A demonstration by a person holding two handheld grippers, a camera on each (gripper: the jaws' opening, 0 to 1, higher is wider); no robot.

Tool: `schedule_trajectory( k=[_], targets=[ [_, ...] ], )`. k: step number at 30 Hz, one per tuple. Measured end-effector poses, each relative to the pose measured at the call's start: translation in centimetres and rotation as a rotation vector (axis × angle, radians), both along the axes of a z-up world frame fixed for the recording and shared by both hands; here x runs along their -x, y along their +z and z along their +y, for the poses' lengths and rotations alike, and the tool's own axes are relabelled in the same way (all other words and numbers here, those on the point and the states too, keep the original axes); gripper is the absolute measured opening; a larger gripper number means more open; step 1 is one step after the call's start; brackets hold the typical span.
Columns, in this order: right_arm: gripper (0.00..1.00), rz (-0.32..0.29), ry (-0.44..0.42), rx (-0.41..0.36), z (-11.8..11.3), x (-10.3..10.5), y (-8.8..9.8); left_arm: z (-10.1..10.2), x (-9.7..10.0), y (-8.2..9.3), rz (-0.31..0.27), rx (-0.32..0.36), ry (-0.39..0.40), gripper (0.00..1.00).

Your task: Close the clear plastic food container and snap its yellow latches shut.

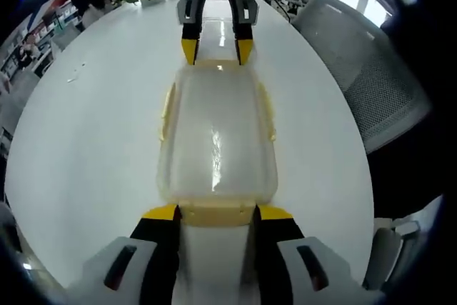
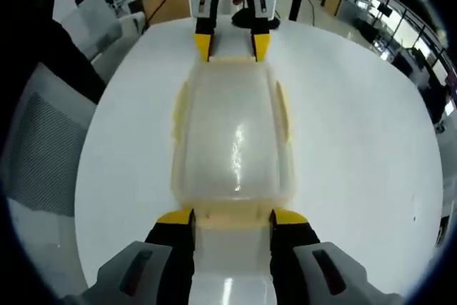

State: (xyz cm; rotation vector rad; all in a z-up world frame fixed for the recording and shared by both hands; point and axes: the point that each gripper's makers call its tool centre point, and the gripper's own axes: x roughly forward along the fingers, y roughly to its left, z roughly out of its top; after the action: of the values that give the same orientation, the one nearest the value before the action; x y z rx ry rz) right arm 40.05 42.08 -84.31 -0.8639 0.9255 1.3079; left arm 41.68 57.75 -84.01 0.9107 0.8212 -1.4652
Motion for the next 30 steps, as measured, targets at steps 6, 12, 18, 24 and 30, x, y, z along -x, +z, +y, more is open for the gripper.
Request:
schedule_trajectory(
  k=[6,12,18,24,30],
  targets=[
    [0.4,0.002,-0.013,0.014,0.04,-0.03,-0.03,0.02,-0.02,0.04,-0.001,-0.006,-0.002,0.4],
    [0.4,0.004,-0.018,0.037,0.12,-0.03,-0.06,0.0,-0.04,0.05,-0.002,-0.016,0.0,0.4],
    [0.4,0.004,-0.015,0.036,0.06,0.05,-0.06,0.08,-0.01,0.03,-0.006,-0.025,-0.001,0.4],
    [0.4,0.006,-0.016,0.042,0.12,0.03,-0.07,0.15,-0.02,0.03,-0.005,-0.018,-0.003,0.4],
    [0.4,0.007,-0.02,0.041,0.07,-0.02,-0.09,0.11,-0.08,0.0,-0.003,-0.01,0.002,0.39]
  ],
)
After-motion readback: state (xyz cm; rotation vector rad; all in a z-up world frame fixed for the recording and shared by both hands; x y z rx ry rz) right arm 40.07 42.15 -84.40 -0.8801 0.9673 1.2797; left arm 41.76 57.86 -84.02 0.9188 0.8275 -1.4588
